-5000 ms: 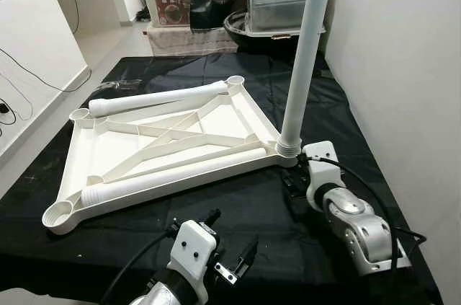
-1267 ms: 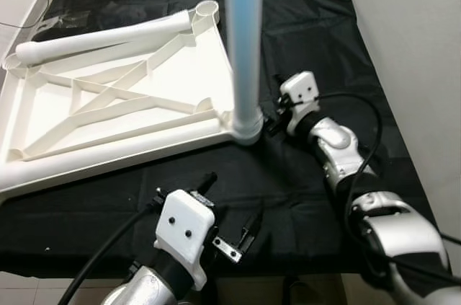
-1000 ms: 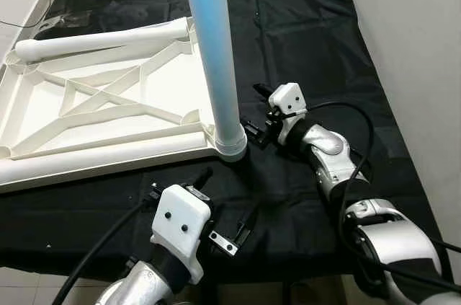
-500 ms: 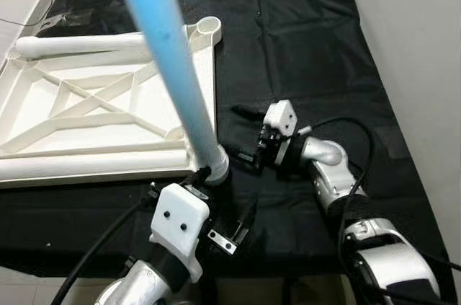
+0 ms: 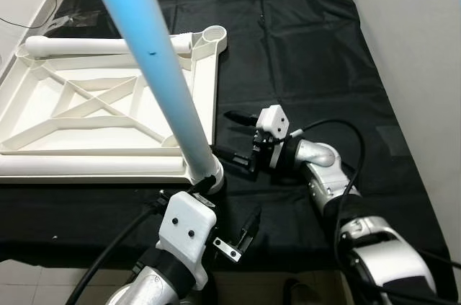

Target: Building children table

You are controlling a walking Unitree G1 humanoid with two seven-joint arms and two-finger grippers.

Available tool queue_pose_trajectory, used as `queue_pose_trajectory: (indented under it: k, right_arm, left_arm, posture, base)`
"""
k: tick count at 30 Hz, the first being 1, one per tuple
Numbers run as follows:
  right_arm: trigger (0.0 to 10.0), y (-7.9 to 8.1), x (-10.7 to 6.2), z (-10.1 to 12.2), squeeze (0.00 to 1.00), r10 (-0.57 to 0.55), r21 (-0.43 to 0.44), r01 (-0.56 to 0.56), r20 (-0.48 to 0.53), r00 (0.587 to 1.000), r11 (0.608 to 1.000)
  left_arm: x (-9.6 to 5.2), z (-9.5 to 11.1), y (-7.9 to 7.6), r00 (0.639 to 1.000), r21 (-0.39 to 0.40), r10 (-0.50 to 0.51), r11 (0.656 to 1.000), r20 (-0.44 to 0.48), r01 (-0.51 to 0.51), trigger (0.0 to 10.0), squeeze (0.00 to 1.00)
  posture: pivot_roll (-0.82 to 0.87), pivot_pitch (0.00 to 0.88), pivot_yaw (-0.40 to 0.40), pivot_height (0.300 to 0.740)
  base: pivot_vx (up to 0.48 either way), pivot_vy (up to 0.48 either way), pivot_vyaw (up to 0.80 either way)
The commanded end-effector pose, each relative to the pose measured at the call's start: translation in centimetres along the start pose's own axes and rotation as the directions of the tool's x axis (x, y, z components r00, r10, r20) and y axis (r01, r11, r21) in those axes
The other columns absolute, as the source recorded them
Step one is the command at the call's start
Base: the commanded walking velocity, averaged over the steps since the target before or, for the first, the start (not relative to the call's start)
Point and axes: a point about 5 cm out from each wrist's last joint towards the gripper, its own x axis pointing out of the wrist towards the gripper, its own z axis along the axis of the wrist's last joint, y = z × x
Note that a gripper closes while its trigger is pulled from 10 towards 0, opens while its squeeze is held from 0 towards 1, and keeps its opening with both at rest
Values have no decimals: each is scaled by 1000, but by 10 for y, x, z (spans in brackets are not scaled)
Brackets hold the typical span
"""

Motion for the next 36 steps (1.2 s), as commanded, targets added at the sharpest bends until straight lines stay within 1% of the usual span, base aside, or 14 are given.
queue_pose_trajectory:
  k: [1, 2, 4, 5, 7, 8, 10, 12, 13, 16, 18, 25, 28, 36]
  right_arm:
    - [10000, -3, -13, -17, 0, -45, 42, 49, -87, 995, 998]
    - [10000, -8, -20, -18, 0, -68, 43, 73, -108, 992, 996]
    - [10000, -8, -20, -18, 0, -68, 43, 73, -108, 992, 996]
    - [10000, -14, -29, -21, 0, -96, 60, 104, -128, 987, 993]
    - [10000, -14, -29, -21, 0, -96, 60, 104, -128, 987, 993]
    - [10000, -18, -39, -23, 0, -111, 77, 122, -134, 985, 989]
    - [10000, -20, -48, -24, 0, -119, 101, 133, -137, 983, 986]
    - [10000, -20, -48, -24, 0, -119, 101, 133, -137, 983, 986]
    - [10000, -22, -56, -26, 0, -127, 136, 144, -131, 983, 980]
    - [10000, -23, -62, -26, 0, -143, 163, 162, -118, 983, 973]
    - [10000, -22, -68, -26, 0, -167, 202, 181, -87, 982, 963]
    - [10000, -20, -72, -26, 0, -206, 226, 217, -70, 976, 950]
    - [10000, -11, -84, -28, 0, -195, 314, 197, -36, 980, 929]
    - [10000, -5, -85, -29, 0, -184, 309, 186, -36, 982, 933]
  left_arm:
    - [-2, -14, -3, 998, 3, -34, 999, -52, 34, 10000, 0]
    - [-2, -18, -5, 997, 0, -50, 999, -64, 50, 10000, 0]
    - [-2, -18, -5, 997, 0, -50, 999, -64, 50, 10000, 0]
    - [-3, -22, -6, 995, 7, -60, 998, -76, 61, 10000, 0]
    - [-3, -22, -6, 995, 7, -60, 998, -76, 61, 10000, 0]
    - [-4, -25, -7, 994, 18, -66, 998, -86, 68, 10000, 0]
    - [-4, -28, -7, 994, 25, -60, 998, -93, 63, 10000, 0]
    - [-4, -28, -7, 994, 25, -60, 998, -93, 63, 10000, 0]
    - [-5, -31, -6, 995, 27, -39, 999, -96, 41, 10000, 0]
    - [-5, -33, -4, 995, 34, -5, 999, -97, 9, 10000, 0]
    - [-7, -37, 3, 992, 47, 68, 997, -102, -64, 10000, 0]
    - [-11, -44, 11, 984, 53, 139, 990, -113, -134, 10000, 0]
    - [-17, -59, 26, 959, 73, 245, 969, -139, -237, 10000, 0]
    - [-17, -67, 32, 940, 74, 303, 953, -155, -295, 10000, 0]
  posture:
    - [136, 217, 75, 740]
    - [136, 217, 75, 740]
    - [136, 217, 75, 740]
    - [131, 197, 74, 740]
    - [131, 197, 74, 740]
    - [129, 184, 72, 740]
    - [123, 168, 68, 740]
    - [123, 168, 68, 740]
    - [110, 135, 67, 740]
    - [104, 115, 58, 740]
    - [97, 96, 52, 740]
    - [76, 67, 43, 740]
    - [66, 29, 33, 740]
    - [65, 19, 28, 740]
  base:
    - [0, 0, 0]
    - [0, 0, 0]
    - [0, 0, 0]
    - [0, 0, 0]
    - [0, 0, 0]
    - [0, 0, 0]
    - [0, 0, 0]
    - [0, 0, 0]
    - [0, 0, 0]
    - [0, 0, 0]
    - [0, 0, 0]
    - [0, 0, 0]
    - [0, 0, 0]
    - [0, 0, 0]
